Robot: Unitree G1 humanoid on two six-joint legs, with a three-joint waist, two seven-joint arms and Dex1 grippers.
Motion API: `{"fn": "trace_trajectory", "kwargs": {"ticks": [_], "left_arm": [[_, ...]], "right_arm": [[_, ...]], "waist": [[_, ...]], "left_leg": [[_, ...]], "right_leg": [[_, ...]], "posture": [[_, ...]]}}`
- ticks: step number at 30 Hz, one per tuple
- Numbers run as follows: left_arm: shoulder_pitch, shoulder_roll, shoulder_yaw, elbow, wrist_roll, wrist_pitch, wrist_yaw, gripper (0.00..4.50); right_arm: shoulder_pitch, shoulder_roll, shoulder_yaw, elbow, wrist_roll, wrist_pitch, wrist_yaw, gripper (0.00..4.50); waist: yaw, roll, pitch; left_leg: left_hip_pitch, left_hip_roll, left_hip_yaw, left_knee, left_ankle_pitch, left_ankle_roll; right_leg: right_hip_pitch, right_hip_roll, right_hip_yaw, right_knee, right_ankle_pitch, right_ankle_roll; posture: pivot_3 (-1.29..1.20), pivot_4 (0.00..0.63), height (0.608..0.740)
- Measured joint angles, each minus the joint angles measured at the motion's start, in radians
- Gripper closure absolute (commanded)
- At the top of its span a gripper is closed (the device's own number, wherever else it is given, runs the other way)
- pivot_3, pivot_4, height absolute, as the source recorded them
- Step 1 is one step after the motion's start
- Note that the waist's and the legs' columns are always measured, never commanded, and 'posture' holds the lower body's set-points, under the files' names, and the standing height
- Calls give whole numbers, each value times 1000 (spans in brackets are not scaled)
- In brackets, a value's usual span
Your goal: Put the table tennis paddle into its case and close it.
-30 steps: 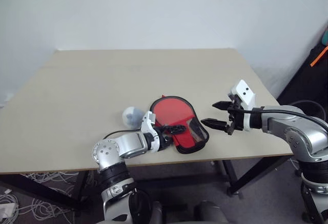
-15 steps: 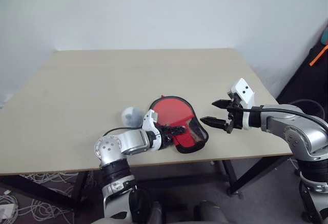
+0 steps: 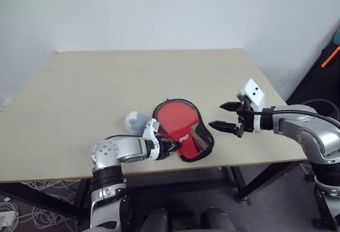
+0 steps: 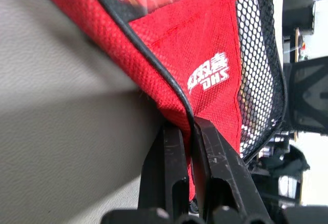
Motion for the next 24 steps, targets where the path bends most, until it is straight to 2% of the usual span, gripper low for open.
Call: {"fn": "trace_trajectory", "kwargs": {"ticks": [7,13,24], "left_arm": [[22,142,-209,-13,-119,9,-128,4454],[38,312,-407,-97,-235,27,-270,4454],[42,492,-540,-186,-225,30,-473,4454]], "right_arm": [[19,-21,29,22,-27,-47,56,0],[18,-20,50,31,-45,-64,66,0],[27,-10,54,31,-48,-68,63,0]], "waist": [[0,0,0],[-1,0,0],[-1,0,1]], "left_leg": [[-2,0,2,-2,2,3],[-3,1,3,-2,2,3],[-3,1,4,-1,2,3]], "right_leg": [[-4,0,2,0,0,0],[-5,0,3,1,0,0],[-6,0,3,1,0,0]], "posture": [[0,0,739],[0,0,739],[0,0,739]]}}
